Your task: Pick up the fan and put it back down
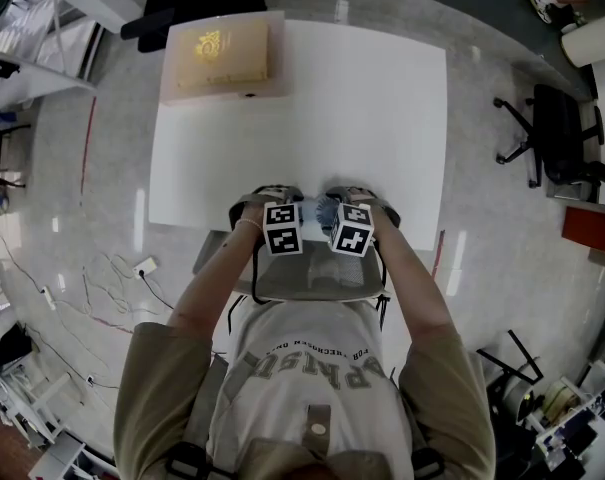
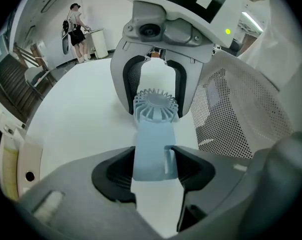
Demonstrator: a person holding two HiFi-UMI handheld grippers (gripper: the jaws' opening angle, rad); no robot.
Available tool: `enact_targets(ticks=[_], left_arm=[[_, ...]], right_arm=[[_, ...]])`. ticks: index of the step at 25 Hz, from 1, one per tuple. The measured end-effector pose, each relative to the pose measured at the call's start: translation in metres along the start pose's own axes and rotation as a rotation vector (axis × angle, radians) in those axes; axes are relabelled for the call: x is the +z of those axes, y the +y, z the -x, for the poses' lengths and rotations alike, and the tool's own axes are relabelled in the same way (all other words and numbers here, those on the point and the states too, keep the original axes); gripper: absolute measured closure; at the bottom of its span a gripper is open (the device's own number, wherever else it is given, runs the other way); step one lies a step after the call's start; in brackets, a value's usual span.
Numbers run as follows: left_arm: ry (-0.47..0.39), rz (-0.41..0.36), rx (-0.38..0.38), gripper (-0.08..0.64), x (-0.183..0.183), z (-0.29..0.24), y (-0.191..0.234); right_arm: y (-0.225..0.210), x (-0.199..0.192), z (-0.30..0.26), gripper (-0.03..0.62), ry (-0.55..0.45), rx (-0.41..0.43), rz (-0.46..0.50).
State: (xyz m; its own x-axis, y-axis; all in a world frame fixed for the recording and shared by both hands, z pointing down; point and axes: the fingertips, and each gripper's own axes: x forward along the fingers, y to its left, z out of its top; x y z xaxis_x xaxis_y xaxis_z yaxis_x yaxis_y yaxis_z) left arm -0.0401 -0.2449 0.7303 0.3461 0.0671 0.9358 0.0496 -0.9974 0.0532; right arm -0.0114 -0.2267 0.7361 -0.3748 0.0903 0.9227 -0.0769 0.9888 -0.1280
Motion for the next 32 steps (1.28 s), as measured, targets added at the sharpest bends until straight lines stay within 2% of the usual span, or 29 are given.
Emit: enact_targets(ticks=[7, 13, 32], left_arm=[[-0.007, 0.011, -0.009, 0.327, -0.0007, -0.0019, 0.0], [-0.023, 0.035, -0.005, 0.313, -0.0003, -0.0008, 0.0012], [-0.014, 0.037, -0.003, 0.271, -0.0013, -0.0002, 0.0059]], right_arm=[[0.0029, -0.0031, -0.0032, 0.242, 0.034, 0.032, -0.014], [0.0022, -0.0043, -0.0034, 0.243, 0.045, 0.021, -0.028], [0.0032, -0.0031, -0.0031, 0.241, 0.036, 0.021, -0.033]])
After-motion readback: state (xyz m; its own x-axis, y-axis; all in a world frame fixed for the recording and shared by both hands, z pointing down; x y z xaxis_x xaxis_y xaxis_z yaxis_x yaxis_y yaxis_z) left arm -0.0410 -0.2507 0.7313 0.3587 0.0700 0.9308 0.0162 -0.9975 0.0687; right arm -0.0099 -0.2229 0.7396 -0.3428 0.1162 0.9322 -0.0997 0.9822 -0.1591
